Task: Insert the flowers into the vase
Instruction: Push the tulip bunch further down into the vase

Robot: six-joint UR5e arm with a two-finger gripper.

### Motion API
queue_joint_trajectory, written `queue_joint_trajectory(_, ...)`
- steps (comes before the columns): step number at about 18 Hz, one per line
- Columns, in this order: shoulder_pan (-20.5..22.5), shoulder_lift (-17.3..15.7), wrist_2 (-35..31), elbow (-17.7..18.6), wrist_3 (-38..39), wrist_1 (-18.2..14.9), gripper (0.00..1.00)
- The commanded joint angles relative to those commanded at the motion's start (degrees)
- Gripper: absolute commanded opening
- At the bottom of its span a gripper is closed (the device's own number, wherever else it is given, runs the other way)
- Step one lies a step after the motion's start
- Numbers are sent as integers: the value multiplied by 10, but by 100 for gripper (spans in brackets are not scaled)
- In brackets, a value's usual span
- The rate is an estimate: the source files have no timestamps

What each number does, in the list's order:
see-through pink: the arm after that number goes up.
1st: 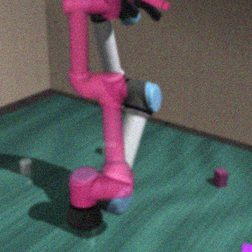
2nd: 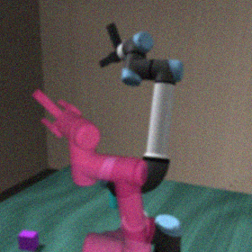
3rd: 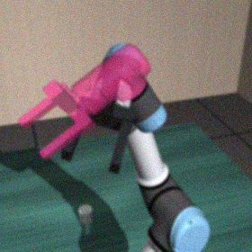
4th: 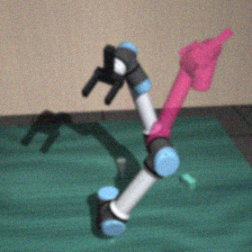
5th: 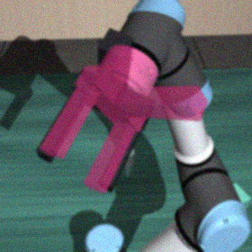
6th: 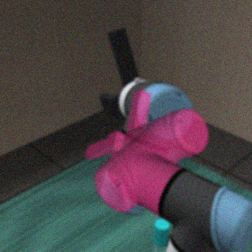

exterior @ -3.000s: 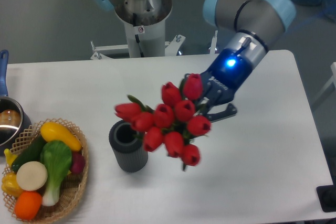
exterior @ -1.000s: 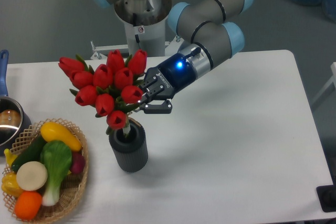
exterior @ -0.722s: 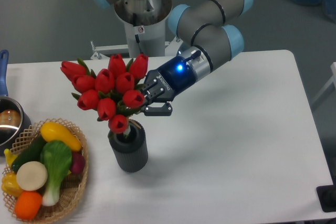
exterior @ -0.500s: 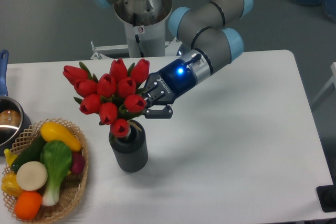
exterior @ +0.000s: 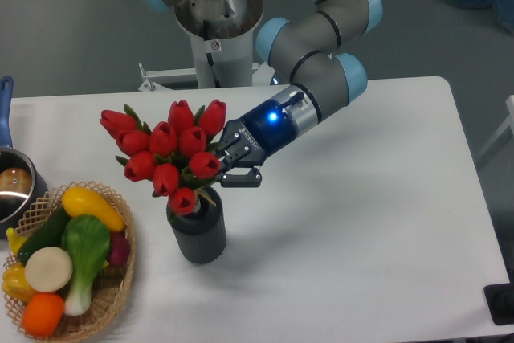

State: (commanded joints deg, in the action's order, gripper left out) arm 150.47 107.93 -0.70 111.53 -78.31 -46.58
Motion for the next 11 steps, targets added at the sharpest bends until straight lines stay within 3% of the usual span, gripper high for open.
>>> queue_joint_trajectory(11, 0, 30, 0, 15, -56, 0, 12)
